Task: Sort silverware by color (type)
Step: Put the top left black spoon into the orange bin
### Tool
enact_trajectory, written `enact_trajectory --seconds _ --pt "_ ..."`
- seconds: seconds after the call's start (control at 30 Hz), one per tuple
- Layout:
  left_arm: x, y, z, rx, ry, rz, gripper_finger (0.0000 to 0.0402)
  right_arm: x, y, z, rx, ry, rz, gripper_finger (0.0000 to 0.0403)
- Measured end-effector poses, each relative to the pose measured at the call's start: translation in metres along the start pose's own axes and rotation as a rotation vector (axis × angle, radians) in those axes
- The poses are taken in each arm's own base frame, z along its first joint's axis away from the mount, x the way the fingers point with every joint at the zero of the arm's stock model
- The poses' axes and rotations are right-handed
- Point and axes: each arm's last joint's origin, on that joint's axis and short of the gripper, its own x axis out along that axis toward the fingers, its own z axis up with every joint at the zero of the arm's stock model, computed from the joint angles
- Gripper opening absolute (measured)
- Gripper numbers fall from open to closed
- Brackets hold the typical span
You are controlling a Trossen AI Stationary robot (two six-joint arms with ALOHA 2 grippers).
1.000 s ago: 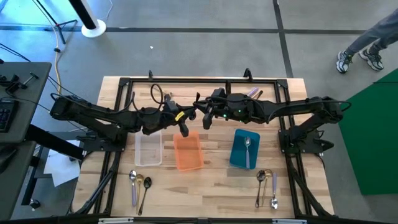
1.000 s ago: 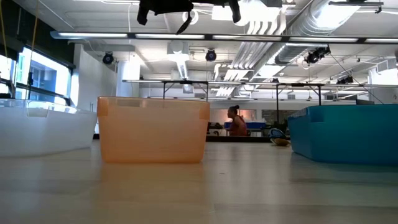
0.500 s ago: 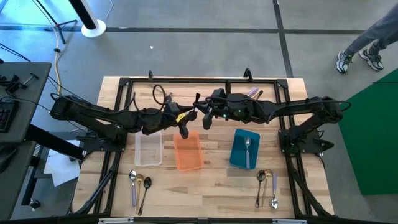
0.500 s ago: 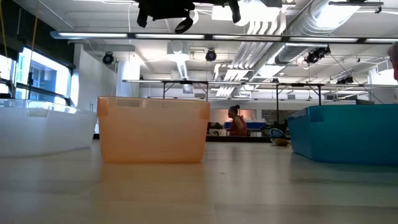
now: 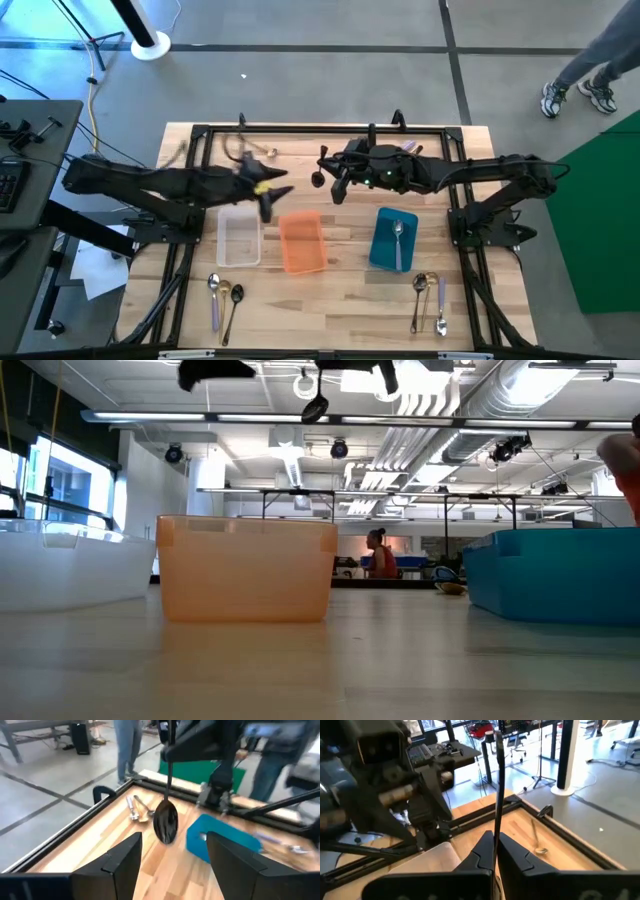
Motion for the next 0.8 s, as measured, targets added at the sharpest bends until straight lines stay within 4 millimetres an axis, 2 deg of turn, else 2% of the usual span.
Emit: enact_trajectory --seconds 0.2,0.33,0.43,0.8 --pt "-0.056 0.02 0.029 -0.086 -0.195 -0.121 0.0211 -0.024 -0.001 0.017 -0.058 -0.027 0.123 0.0" --pt "-0.08 0.028 0.038 -0.075 -0.275 -0.215 0.0211 -0.034 0.005 0.022 -0.079 -0.025 0.281 0.0" --pt "-0.088 0.032 0.038 -0.08 -0.289 -0.222 0.0211 -0.035 0.011 0.02 -0.073 -0.007 0.342 0.0" --pt "-0.088 0.032 0.039 -0.055 -0.297 -0.218 0.0211 -0.034 0.017 0.016 -0.045 0.007 0.361 0.0"
